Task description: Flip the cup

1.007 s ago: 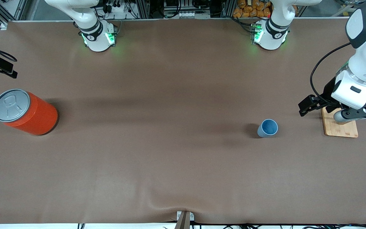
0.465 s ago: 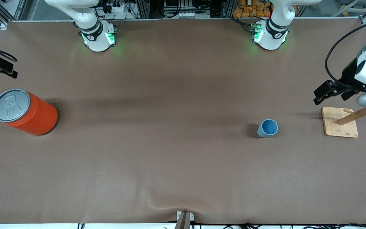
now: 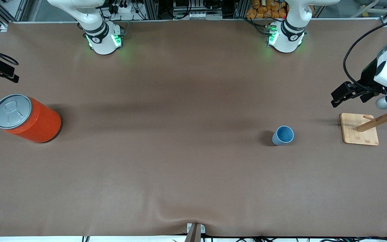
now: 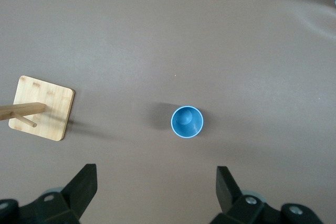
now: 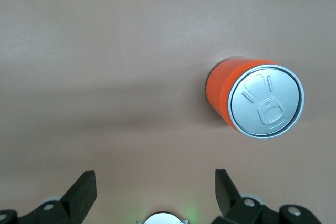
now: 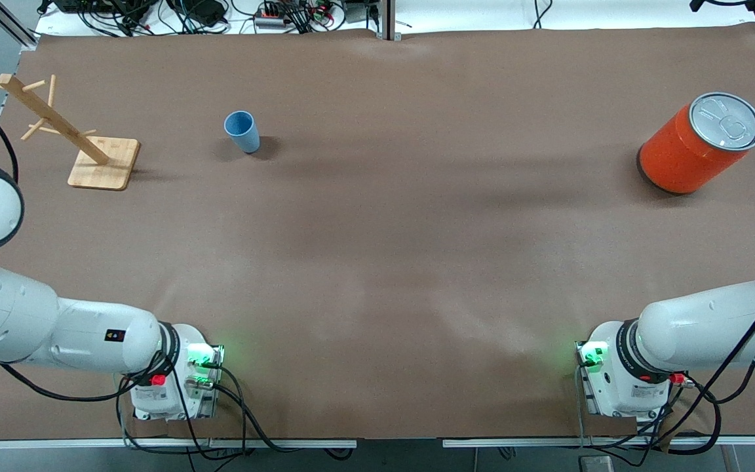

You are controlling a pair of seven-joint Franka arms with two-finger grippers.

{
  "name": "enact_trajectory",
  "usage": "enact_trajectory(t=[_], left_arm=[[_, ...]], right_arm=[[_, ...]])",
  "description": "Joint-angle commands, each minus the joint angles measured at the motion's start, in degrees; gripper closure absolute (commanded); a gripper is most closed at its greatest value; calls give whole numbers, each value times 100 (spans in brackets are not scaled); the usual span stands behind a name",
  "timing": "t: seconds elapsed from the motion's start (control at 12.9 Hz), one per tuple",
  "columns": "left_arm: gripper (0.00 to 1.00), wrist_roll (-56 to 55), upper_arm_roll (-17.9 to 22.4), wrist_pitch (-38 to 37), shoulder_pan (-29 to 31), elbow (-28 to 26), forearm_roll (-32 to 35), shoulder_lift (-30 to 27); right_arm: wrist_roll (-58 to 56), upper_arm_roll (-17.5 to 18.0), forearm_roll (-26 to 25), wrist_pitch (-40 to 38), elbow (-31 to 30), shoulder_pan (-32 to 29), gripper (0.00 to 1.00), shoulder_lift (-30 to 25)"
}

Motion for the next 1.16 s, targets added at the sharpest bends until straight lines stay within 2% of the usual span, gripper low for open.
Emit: enact_trajectory(t=[0.0, 0.39, 0.62, 0.85, 1.08], left_arm=[[0, 41, -22, -37, 19, 19, 132, -6], [0, 25, -22, 77, 19, 37, 54, 73], [0, -28, -40, 691, -86, 37, 44, 213], [0, -46, -57, 772, -78, 20, 53, 310], [0, -37, -75, 737, -60, 11, 35, 136]], right_arm=[[21, 9, -70, -73, 112, 22, 0, 47], [21, 9, -70, -73, 121, 22, 0, 47], [21, 9, -70, -73, 112, 22, 0, 47], [21, 9, -70, -73, 112, 22, 0, 47], [21, 9, -70, -73, 112, 31, 0, 55]])
